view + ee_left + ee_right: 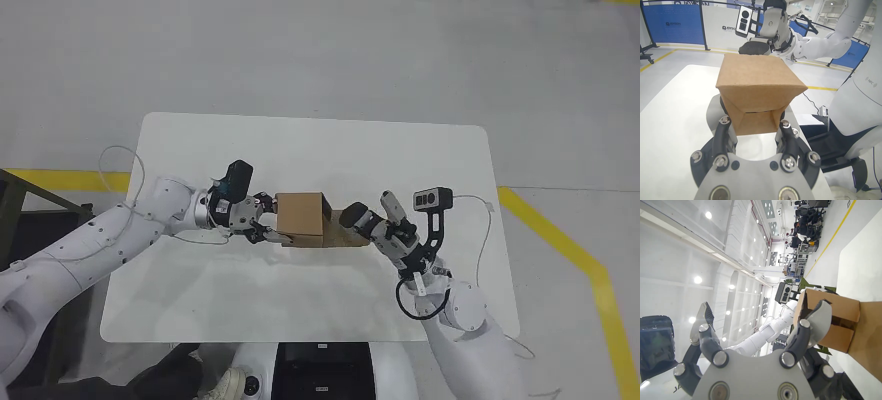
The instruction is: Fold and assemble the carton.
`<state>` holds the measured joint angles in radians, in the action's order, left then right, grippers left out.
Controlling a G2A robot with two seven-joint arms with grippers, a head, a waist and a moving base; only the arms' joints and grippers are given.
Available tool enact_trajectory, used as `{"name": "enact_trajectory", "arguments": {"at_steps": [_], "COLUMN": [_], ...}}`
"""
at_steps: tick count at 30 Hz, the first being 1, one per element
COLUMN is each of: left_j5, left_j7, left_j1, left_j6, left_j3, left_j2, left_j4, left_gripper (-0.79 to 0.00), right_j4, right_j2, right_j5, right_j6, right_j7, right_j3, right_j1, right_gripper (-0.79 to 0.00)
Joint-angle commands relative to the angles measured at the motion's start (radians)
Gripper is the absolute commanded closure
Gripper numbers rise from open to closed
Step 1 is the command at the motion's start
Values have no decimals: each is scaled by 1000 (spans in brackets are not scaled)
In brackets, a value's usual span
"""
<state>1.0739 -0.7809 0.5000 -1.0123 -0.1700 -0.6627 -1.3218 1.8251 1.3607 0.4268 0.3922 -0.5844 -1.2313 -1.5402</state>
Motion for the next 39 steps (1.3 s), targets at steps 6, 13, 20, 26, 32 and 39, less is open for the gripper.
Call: {"name": "enact_trajectory", "arguments": {"at_steps": [6,13,20,26,32,39], "left_j5": [16,22,13,-11,-23,-48], "left_j7": [-24,-27,-27,-27,-27,-27], "left_j1": [2,2,-2,-9,-11,-19], "left_j6": [0,0,0,0,0,0], "left_j3": [0,0,0,0,0,0], "left_j2": [8,12,17,25,33,42], "left_j4": [-7,-14,-22,-33,-43,-45], "left_gripper": [-474,-471,-453,-434,-397,-385], "right_j4": [-45,-53,-115,-200,-272,-327], "right_j2": [-21,-39,-45,-46,-44,-43], "right_j5": [-72,-60,1,-9,-6,11], "right_j6": [13,-72,-185,-267,-267,-274], "right_j7": [-95,-109,-70,-67,-73,-96], "right_j3": [-90,-184,-212,-177,-137,-103], "right_j1": [37,37,44,84,108,118], "right_gripper": [-785,-785,-785,-785,-730,-634]}}
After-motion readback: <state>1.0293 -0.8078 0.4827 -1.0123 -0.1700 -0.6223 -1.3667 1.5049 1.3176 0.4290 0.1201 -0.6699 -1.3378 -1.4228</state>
